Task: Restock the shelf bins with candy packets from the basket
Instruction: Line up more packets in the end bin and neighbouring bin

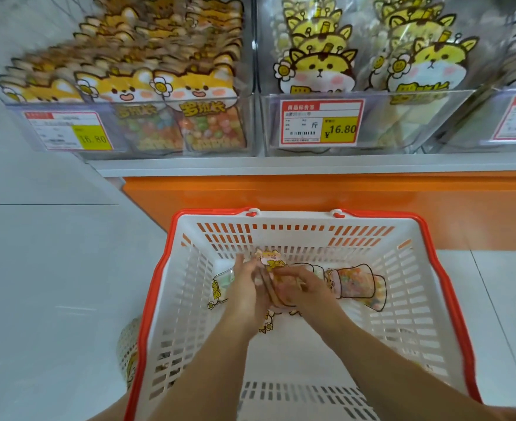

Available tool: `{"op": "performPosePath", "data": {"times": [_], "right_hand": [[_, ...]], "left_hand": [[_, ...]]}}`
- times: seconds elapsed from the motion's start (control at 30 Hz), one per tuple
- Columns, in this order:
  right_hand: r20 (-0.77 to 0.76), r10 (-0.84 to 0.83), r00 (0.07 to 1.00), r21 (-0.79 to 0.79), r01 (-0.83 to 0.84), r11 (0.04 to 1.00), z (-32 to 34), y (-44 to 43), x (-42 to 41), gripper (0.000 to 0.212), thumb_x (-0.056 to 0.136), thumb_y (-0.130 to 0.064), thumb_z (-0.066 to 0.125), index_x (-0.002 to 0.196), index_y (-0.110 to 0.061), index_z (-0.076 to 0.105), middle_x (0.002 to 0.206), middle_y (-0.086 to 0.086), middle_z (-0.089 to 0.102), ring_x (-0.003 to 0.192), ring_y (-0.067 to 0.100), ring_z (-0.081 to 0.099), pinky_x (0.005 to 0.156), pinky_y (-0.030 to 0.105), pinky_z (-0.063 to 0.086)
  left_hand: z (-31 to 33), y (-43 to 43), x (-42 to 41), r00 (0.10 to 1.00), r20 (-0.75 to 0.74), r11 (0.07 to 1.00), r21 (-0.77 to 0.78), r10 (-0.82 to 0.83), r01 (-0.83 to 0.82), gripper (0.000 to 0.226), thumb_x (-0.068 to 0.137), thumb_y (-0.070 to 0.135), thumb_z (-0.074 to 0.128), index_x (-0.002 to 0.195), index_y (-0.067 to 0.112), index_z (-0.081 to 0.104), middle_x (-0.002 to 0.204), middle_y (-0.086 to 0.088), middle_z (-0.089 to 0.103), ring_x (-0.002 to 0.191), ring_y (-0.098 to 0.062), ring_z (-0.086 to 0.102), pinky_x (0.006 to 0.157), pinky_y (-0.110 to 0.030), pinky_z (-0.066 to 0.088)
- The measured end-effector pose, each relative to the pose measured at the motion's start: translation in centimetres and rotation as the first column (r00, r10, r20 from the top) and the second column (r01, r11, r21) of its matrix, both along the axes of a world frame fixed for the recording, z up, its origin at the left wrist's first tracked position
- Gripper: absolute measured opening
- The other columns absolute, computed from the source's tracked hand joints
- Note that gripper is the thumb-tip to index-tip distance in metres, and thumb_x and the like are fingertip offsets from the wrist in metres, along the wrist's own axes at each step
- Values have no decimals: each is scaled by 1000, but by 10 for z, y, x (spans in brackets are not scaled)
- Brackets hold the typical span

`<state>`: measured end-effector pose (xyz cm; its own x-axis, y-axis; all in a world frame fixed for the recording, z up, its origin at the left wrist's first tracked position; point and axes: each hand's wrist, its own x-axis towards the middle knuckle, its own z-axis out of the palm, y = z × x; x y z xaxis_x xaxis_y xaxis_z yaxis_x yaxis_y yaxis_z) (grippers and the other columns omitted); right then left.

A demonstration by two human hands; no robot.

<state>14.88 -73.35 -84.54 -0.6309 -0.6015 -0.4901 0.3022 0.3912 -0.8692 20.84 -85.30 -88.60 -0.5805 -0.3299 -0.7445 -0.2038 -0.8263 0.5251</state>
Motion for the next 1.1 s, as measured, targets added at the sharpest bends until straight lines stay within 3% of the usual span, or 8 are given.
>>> {"op": "performPosePath", "data": {"times": [0.13,0.27,0.37,0.53,0.7,0.83,0.97,1.1], "right_hand": [[-143,2,990,220,30,975,-44,6,4,17,76,-48,73,92,-46,68,116,-8,61,99,12,64,80,31,57],[-103,-249,963,404,269,874,-86,36,-24,34,93,-32,65,126,-23,59,118,0,62,99,17,59,75,27,45],[87,-679,729,570,523,634,-110,70,-55,39,94,-33,63,127,-13,57,112,11,59,101,29,57,81,41,49],[352,-808,473,497,636,590,-130,86,-68,31,95,-21,64,126,-19,57,133,7,51,121,29,52,90,40,49],[232,-852,469,506,690,518,-128,79,-67,24,95,-20,63,119,-14,63,109,6,62,102,21,61,86,34,53],[18,-866,499,430,778,458,-120,80,-56,11,87,-12,67,95,-6,71,75,6,66,63,18,60,57,32,50],[-86,-934,348,398,871,288,-101,61,-44,24,89,-6,63,96,-25,51,89,5,67,71,18,66,59,31,51],[-230,-783,578,253,812,525,-61,48,-26,14,85,-4,55,82,-15,61,84,5,71,69,17,64,62,33,49]], "left_hand": [[-15,14,7,979,108,979,-90,-175,185,48,96,27,65,137,4,52,122,-20,69,107,-36,69,95,-54,54],[-41,15,20,960,236,978,-108,-150,179,20,97,6,60,115,5,69,105,-15,75,101,-33,72,93,-56,55],[-52,11,27,941,286,969,-112,-180,219,15,97,5,61,108,7,70,89,-8,77,88,-28,73,91,-53,57],[-63,6,33,919,316,949,-126,-237,288,16,96,4,62,109,6,71,85,-4,76,73,-17,71,91,-53,57],[-67,4,37,912,327,950,-102,-248,295,17,96,2,60,109,6,69,83,-7,74,71,-20,70,83,-46,59],[-61,3,35,880,368,930,-95,-300,356,14,96,-1,55,103,4,67,74,-15,67,58,-20,68,60,-30,57],[-41,3,30,876,366,919,-117,-313,377,18,94,0,56,109,3,67,93,-16,65,89,-32,64,89,-47,57],[-10,-1,27,848,380,864,-195,-369,463,10,95,5,54,93,8,63,59,-5,55,48,-16,49,48,-25,41]]}}
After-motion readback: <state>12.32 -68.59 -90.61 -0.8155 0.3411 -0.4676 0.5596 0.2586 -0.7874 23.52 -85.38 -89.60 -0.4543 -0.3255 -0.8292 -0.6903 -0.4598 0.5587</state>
